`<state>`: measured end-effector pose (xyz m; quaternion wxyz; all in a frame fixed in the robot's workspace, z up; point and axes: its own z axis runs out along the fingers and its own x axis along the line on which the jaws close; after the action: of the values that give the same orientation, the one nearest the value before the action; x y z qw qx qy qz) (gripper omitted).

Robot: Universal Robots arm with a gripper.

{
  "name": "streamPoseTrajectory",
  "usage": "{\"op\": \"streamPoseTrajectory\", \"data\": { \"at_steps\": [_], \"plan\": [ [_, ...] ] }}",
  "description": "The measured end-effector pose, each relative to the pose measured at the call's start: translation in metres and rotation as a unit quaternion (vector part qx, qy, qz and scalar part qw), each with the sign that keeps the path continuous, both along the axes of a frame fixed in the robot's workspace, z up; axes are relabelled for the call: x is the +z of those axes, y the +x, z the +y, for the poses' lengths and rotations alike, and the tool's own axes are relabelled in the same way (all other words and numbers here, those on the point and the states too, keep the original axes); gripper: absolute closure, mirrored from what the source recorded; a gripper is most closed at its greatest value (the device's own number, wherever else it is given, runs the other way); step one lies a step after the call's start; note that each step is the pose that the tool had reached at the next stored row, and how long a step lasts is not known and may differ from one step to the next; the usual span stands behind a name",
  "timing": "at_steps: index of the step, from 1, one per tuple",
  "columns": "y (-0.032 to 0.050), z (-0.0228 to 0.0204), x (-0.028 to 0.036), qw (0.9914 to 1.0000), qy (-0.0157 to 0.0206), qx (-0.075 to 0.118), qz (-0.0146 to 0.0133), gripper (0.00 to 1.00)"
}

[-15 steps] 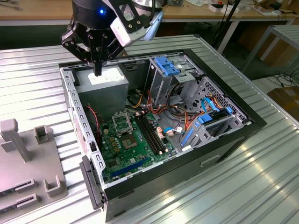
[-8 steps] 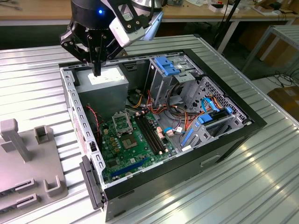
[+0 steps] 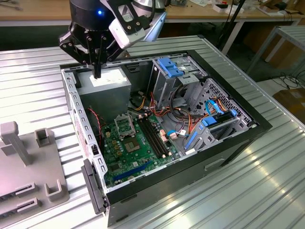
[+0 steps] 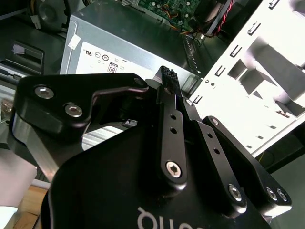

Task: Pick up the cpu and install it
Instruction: 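Reach for the cpu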

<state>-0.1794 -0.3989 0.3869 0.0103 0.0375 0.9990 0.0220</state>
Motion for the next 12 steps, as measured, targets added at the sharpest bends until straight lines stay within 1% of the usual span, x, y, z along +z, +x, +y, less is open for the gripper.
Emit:
{"op": "streamPoseTrajectory", "data": {
  "at_steps": [7,12],
  "plan": [
    [-0.0069,0.0,-0.0004,1.0,0.0,0.0,0.0,0.89],
    [-0.0098,0.0,-0.0006,1.0,0.0,0.0,0.0,0.89]
  ]
}}
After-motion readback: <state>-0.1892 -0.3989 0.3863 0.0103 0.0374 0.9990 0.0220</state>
